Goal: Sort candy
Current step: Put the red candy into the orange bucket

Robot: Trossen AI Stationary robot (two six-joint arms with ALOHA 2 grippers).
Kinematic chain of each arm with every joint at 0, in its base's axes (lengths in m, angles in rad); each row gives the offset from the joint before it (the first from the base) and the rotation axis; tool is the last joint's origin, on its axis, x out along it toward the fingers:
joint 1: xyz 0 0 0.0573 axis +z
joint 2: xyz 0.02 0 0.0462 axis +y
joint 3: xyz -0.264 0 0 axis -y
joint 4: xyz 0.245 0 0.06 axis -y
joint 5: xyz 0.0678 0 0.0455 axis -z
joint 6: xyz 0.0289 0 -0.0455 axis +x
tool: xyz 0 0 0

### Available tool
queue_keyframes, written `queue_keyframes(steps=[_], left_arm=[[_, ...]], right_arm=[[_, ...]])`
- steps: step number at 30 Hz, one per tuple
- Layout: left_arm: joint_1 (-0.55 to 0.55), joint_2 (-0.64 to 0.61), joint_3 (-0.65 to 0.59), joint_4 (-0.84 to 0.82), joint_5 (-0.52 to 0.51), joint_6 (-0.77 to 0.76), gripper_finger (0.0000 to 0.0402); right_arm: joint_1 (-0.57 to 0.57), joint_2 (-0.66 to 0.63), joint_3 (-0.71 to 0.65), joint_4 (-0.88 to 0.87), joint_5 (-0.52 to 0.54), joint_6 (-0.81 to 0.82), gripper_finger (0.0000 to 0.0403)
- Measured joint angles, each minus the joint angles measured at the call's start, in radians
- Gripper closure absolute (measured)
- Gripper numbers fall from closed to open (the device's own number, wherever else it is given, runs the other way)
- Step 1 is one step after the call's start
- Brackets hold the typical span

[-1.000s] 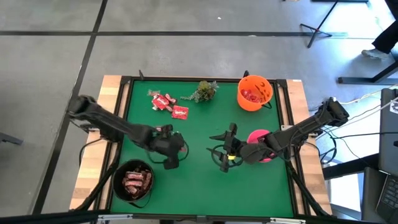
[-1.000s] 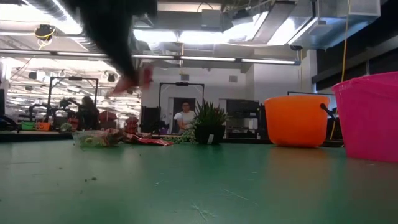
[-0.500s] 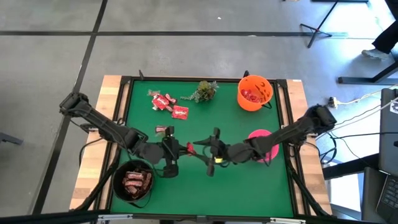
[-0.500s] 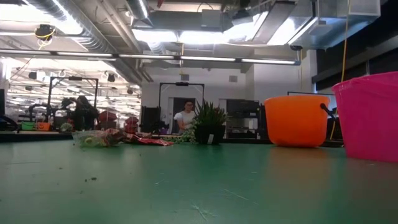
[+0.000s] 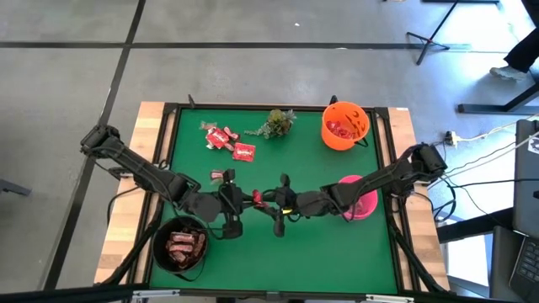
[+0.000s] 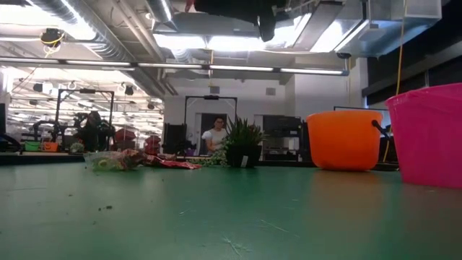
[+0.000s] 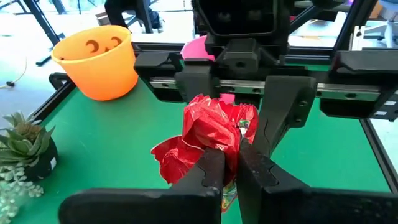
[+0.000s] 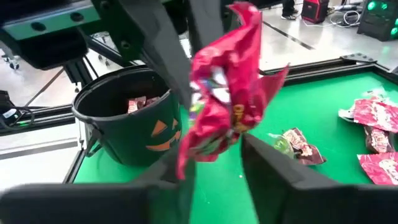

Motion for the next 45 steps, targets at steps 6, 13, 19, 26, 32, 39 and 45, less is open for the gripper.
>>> queue_keyframes(steps=[6,13,19,26,32,39,45], left_arm=[[0.0,-0.002,0.0,0.001,-0.004,-0.002,0.0389],[-0.002,-0.007,0.0,0.001,-0.003,0.02,0.0376],[-0.024,-0.032,0.001,-0.012,-0.02,0.077,0.0318],[-0.072,-0.113,0.001,-0.044,-0.087,0.093,0.0251],[-0.136,-0.162,0.001,-0.109,-0.159,0.005,0.0232],[-0.191,-0.16,0.001,-0.12,-0.19,-0.029,0.0237],[-0.213,-0.155,0.001,-0.119,-0.262,-0.03,0.0237]], right_arm=[[0.002,0.001,0.0,0.023,-0.016,-0.053,0.039],[0.002,-0.003,0.0,0.022,0.001,-0.08,0.0396],[0.002,-0.047,0.0,-0.03,0.038,-0.082,0.0398],[0.001,-0.137,0.0,-0.166,0.132,-0.078,0.0401],[-0.03,-0.286,0.0,-0.459,0.296,-0.044,0.0402],[-0.288,-0.484,0.001,-0.942,0.314,0.171,0.0402],[-0.582,-0.544,0.001,-1.15,0.211,0.211,0.0402]])
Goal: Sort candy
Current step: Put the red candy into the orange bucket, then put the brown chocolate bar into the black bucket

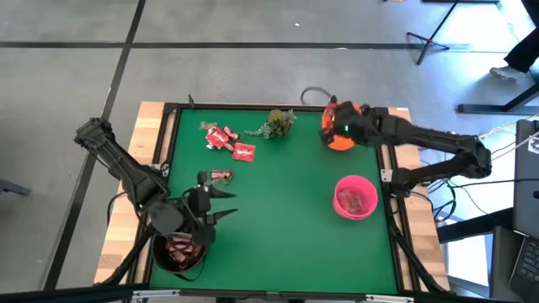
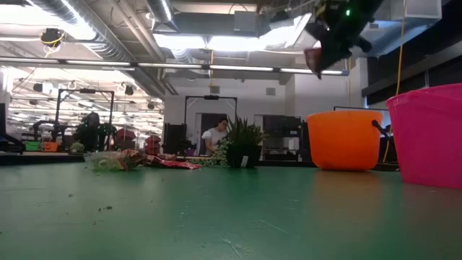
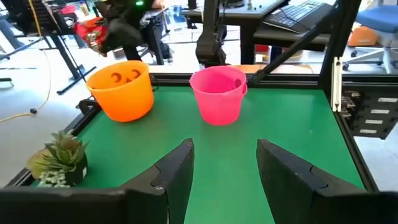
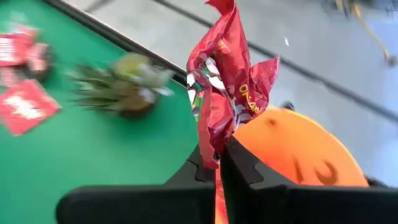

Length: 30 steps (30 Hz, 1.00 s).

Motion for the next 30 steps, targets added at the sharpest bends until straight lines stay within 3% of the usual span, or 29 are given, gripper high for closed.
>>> queue_keyframes(steps=[7,14,17,20,23,27,30], left_arm=[[0.0,0.004,-0.043,0.012,0.008,-0.033,0.0237],[0.001,0.004,-0.082,0.01,0.014,-0.079,0.0237],[0.009,0.004,-0.094,0.011,-0.004,-0.086,0.0237],[0.039,0.005,-0.097,-0.01,-0.008,-0.087,0.0237],[0.11,-0.003,-0.097,-0.06,0.054,-0.11,0.0237],[0.3,-0.01,-0.097,-0.302,0.212,-0.267,0.0237],[0.49,0.002,-0.097,-0.512,0.404,-0.328,0.0237]], right_arm=[[-0.242,0.028,-0.001,-0.033,-0.156,-0.029,0.0346],[-0.268,0.026,-0.001,-0.034,-0.177,-0.055,0.0231],[-0.266,0.017,-0.001,0.002,-0.259,-0.059,0.0192],[-0.232,0.017,-0.001,0.082,-0.378,-0.059,0.017],[-0.147,0.017,-0.001,0.216,-0.432,-0.074,0.0166],[0.005,0.012,-0.001,0.381,-0.409,-0.135,0.0176],[0.14,0.005,-0.001,0.464,-0.327,-0.174,0.0189]])
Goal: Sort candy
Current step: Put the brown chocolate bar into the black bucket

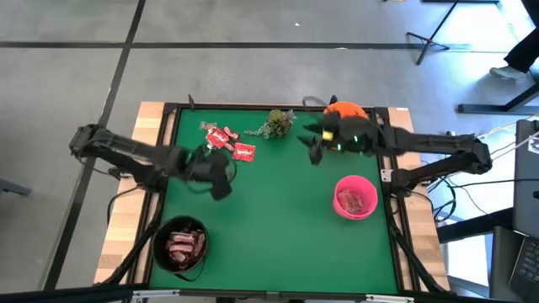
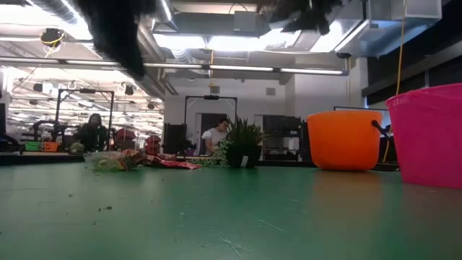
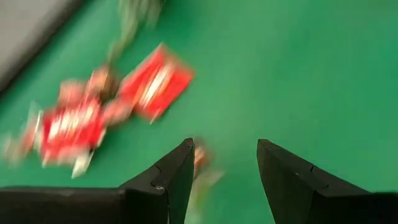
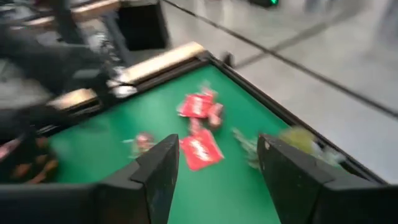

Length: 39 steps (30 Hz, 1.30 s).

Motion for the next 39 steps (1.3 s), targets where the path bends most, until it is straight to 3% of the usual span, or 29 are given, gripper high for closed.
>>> queue_keyframes(steps=[4,9,16,26,30,35,39], left_arm=[[0.188,0.021,-0.001,-0.09,0.183,0.098,0.0237],[0.285,0.093,0.0,-0.084,0.247,0.23,0.0237],[0.327,0.282,0.0,-0.063,0.351,0.306,0.0237],[0.353,0.462,0.0,-0.033,0.349,0.344,0.024],[0.353,0.47,0.0,-0.027,0.345,0.357,0.0276],[0.353,0.47,0.008,-0.02,0.354,0.359,0.0354],[0.353,0.465,0.044,-0.028,0.425,0.356,0.0394]], right_arm=[[0.167,-0.001,0.0,0.043,0.111,-0.039,0.0204],[0.321,-0.001,0.0,0.036,0.24,-0.041,0.0213],[0.471,-0.001,0.0,0.036,0.366,-0.043,0.0214],[0.545,-0.001,0.0,0.032,0.433,-0.043,0.0214],[0.543,0.013,0.0,0.025,0.431,-0.043,0.0214],[0.542,0.043,0.0,0.025,0.425,-0.062,0.0214],[0.542,0.062,0.0,0.026,0.423,-0.067,0.0214]])
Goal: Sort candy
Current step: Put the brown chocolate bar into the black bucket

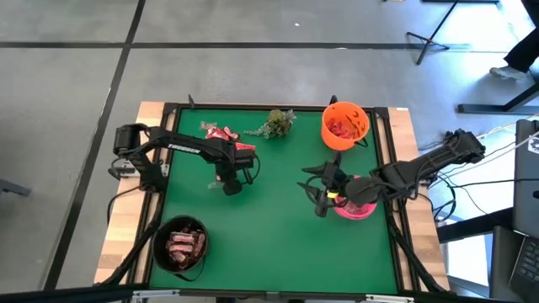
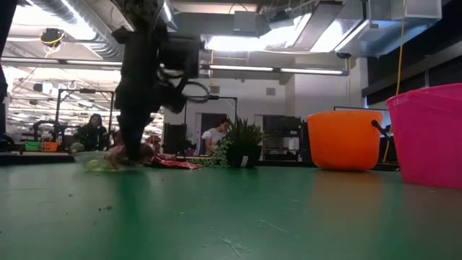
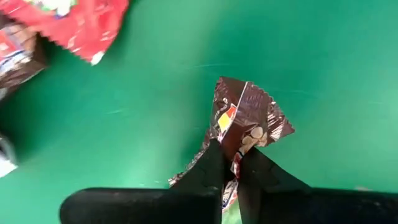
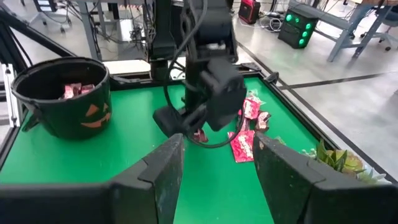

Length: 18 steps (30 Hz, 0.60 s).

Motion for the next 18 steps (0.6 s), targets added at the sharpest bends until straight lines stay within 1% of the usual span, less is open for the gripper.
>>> queue_keyframes(steps=[2,4,7,9,13,18], left_arm=[[-0.008,-0.017,0.034,-0.032,0.039,0.001,0.0392],[-0.026,-0.044,0.081,-0.099,0.05,0.0,0.0391],[-0.075,-0.114,0.161,-0.223,0.052,-0.026,0.0395],[-0.124,-0.175,0.221,-0.274,0.06,-0.062,0.0399],[-0.274,-0.301,0.315,-0.303,0.067,-0.145,0.0399],[-0.518,-0.418,0.369,-0.3,0.052,-0.346,0.0399]], right_arm=[[0.0,0.004,0.0,-0.001,0.0,-0.001,0.0214],[0.0,0.004,0.0,-0.005,0.0,0.0,0.0214],[0.0,0.004,0.0,-0.009,0.0,0.0,0.0214],[0.0,0.004,0.0,-0.014,0.0,0.001,0.0214],[0.0,0.004,0.0,-0.02,0.0,0.011,0.0214],[0.0,0.004,0.0,-0.02,0.0,0.014,0.0214]])
